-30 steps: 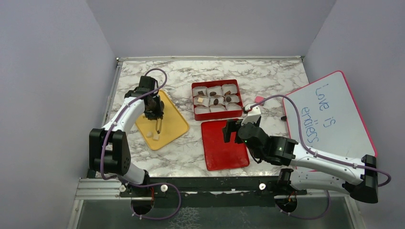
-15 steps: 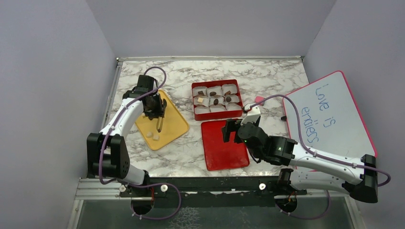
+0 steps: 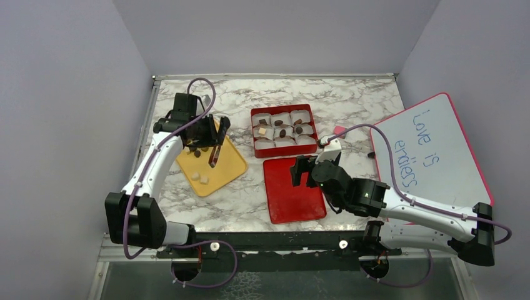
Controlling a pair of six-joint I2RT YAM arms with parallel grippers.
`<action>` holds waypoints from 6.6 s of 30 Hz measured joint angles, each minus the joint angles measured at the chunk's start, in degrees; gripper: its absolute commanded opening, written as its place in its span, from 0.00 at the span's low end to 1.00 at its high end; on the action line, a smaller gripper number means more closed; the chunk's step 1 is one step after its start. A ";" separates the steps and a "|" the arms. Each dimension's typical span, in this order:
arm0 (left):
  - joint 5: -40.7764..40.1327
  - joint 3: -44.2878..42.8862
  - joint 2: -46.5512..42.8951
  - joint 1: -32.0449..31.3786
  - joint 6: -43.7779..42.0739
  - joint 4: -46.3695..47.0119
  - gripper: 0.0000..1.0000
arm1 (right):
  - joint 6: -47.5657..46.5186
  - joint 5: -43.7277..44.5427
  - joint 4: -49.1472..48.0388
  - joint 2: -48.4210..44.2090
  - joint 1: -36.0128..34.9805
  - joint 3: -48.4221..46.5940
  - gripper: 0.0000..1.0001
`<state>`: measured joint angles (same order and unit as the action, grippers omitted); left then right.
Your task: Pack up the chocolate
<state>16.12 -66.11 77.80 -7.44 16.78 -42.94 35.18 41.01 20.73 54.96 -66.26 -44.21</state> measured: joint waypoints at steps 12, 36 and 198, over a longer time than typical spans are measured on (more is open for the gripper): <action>5.64 -1.75 -0.31 -9.14 0.17 0.61 0.20 | 0.94 -0.22 0.02 -0.85 0.00 0.00 0.95; 5.62 -3.32 6.71 -18.95 2.43 5.18 0.20 | 1.22 -0.17 0.07 -1.38 0.00 0.00 0.95; -11.32 7.74 -0.04 -1.25 0.87 0.39 0.19 | 1.33 -1.51 -0.11 0.59 0.00 -0.44 0.95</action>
<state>4.80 -58.37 77.76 -8.69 17.65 -42.54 36.51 39.51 20.62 55.55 -66.26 -44.64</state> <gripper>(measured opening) 0.245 0.951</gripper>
